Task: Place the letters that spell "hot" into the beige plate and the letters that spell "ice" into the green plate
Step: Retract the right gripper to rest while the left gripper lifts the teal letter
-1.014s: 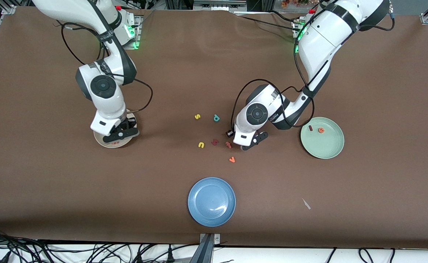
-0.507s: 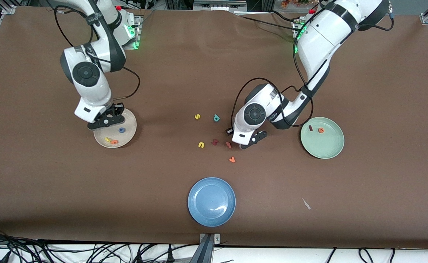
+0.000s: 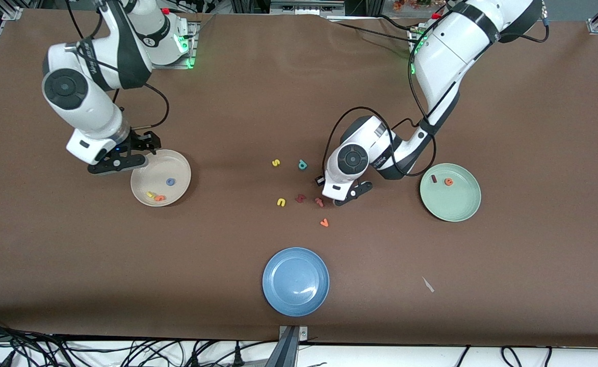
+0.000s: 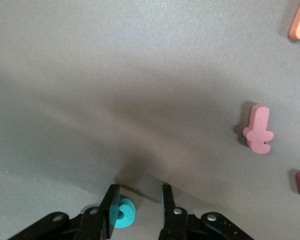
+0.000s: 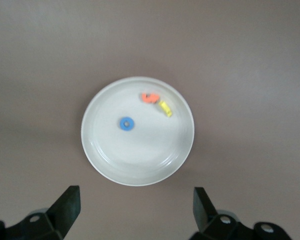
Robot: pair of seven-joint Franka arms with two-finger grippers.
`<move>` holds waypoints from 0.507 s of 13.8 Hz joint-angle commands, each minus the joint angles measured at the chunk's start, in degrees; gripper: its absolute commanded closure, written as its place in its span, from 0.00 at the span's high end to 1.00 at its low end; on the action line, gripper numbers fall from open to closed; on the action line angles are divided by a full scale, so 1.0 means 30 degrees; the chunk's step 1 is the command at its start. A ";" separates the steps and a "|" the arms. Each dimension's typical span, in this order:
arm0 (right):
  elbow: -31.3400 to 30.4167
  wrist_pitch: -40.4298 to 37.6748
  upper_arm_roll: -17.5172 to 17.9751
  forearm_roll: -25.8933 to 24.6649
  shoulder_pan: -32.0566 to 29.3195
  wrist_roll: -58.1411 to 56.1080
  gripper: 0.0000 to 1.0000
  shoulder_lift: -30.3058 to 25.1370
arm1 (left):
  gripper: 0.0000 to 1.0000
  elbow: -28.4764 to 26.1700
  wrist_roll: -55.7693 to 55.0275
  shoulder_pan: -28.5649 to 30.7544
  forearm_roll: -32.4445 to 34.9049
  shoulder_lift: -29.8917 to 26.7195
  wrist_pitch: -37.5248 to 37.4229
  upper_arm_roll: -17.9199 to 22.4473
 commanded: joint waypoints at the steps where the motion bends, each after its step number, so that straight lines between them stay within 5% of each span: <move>1: 0.2947 -0.2393 0.0022 0.1149 -0.0046 -0.0403 1.00 0.0027 | 0.38 -0.0061 0.0711 0.0227 0.0698 0.0182 -0.0459 0.0112; 7: 0.9192 -0.8080 -0.0916 0.2063 -0.0075 -0.0433 1.00 0.0056 | 0.39 0.0230 0.0945 0.0430 0.0698 0.0447 0.0713 0.0786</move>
